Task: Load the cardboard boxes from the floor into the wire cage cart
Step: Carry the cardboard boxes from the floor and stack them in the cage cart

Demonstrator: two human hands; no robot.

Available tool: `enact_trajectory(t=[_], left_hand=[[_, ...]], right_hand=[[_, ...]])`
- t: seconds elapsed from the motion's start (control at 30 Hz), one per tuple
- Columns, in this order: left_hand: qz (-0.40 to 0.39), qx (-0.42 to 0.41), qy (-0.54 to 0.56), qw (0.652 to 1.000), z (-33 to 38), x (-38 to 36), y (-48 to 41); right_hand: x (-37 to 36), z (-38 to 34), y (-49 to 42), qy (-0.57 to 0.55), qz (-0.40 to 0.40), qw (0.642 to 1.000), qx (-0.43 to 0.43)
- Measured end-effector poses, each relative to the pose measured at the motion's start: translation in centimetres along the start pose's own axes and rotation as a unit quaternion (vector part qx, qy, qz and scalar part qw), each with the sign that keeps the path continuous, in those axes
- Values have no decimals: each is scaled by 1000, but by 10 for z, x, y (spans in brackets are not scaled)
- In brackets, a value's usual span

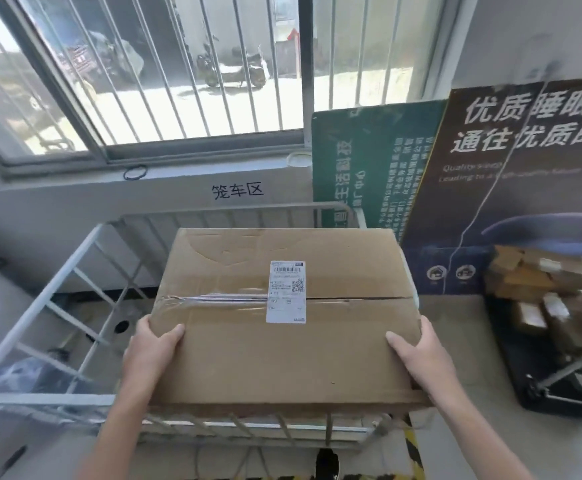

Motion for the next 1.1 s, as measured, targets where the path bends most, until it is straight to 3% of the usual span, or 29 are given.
enact_trajectory(t=[0.13, 0.37, 0.63, 0.93, 1.1], left_hand=[[-5, 6, -19, 1000, 1, -30, -72], [-51, 51, -46, 996, -41, -109, -176], [-177, 117, -118, 970, -119, -192, -234], [-235, 181, -97, 950, -191, -282, -252], [-264, 183, -65, 945, -200, -361, -235]], right_hand=[[-55, -18, -57, -2, -9, 1000, -1], [-152, 6, -117, 39, -17, 996, -81], [-231, 76, -122, 128, -93, 972, -173], [-247, 117, -162, 224, -55, 957, -176], [-284, 126, -162, 162, -162, 968, -100]])
Point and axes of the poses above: each hand's wrist, its own y-axis away from the middle knuckle, its own x-axis out of the back of the hand, z = x × y, the point moved 4 cm from there along -y, towards the middle knuckle, and after that the axes turned 2 degrees about z, right-handed, at the moved point
